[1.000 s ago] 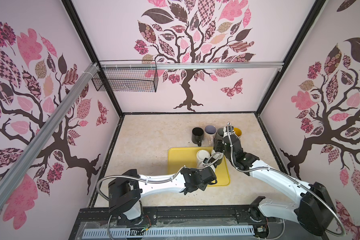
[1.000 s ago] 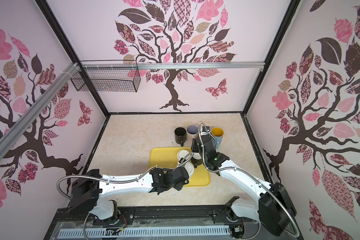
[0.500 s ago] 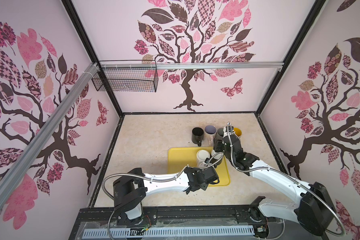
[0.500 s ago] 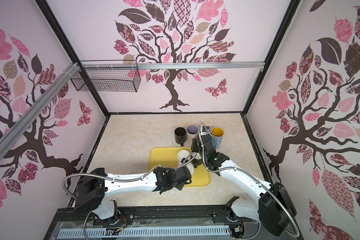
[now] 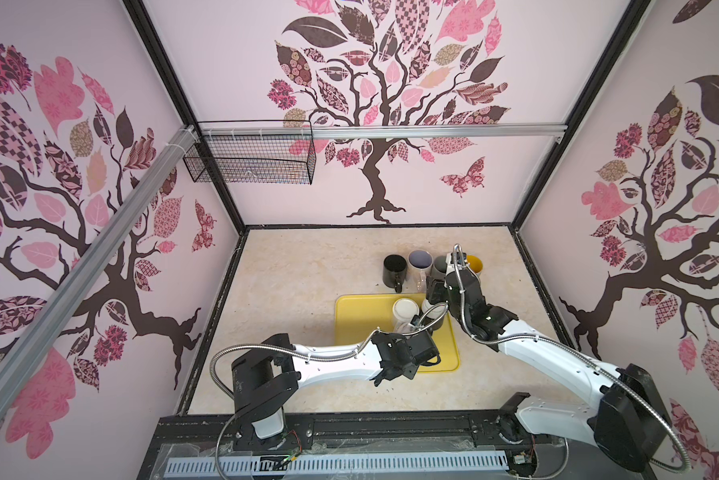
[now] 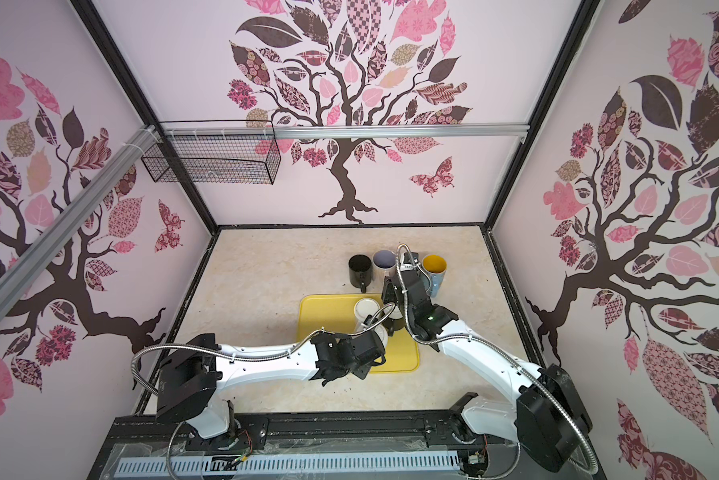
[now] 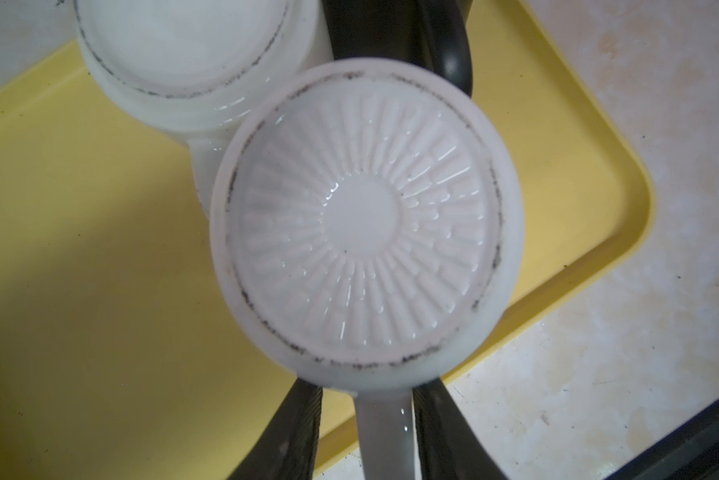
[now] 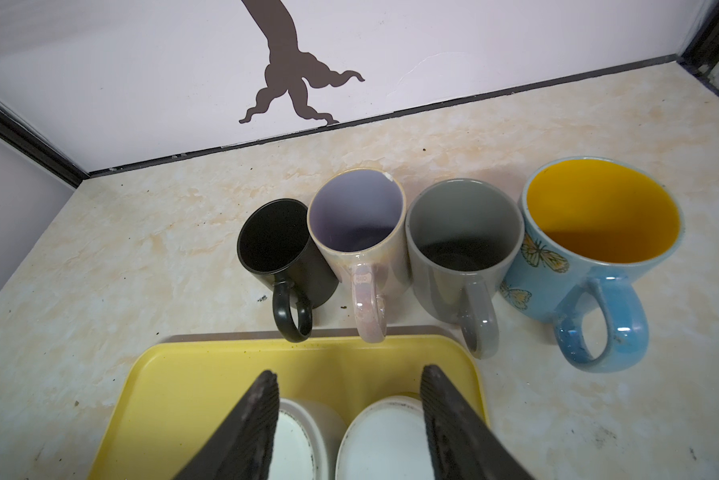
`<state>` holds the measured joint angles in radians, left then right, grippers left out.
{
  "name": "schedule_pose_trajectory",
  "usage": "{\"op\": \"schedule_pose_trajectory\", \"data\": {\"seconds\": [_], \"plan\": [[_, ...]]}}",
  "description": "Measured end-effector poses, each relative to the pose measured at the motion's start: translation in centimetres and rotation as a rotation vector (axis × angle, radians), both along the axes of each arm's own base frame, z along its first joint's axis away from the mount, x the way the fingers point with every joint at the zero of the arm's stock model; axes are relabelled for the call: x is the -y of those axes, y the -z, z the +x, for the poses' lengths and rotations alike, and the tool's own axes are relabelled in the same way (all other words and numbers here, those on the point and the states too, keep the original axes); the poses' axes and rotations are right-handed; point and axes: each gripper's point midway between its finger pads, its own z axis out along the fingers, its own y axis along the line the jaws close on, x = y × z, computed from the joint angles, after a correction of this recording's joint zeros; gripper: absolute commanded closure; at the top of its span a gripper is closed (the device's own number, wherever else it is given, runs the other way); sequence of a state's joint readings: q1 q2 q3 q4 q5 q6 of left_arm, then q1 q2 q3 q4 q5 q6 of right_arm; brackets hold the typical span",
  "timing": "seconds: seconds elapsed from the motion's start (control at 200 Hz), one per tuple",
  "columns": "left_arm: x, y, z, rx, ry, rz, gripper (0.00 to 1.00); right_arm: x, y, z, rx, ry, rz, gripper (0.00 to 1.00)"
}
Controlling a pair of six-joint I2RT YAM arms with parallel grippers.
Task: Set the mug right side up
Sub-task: 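Lower the left gripper and close it on the white mug base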
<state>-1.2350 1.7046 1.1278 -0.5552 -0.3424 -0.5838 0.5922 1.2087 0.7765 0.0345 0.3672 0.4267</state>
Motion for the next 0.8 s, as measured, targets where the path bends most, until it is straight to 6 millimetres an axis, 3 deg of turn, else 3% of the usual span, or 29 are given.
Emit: {"op": "schedule_pose_trajectory", "data": {"seconds": [0.53,0.8], "plan": [[-0.4,1.1,0.5,-0.02,-0.009,0.024,0.58,0.0,0.0,0.0,0.0,-0.001,0.001,0.42],[-0.3,1.3,0.7,-0.023,-0.012,0.023,0.65,0.0,0.0,0.0,0.0,-0.002,0.001,0.42]]}}
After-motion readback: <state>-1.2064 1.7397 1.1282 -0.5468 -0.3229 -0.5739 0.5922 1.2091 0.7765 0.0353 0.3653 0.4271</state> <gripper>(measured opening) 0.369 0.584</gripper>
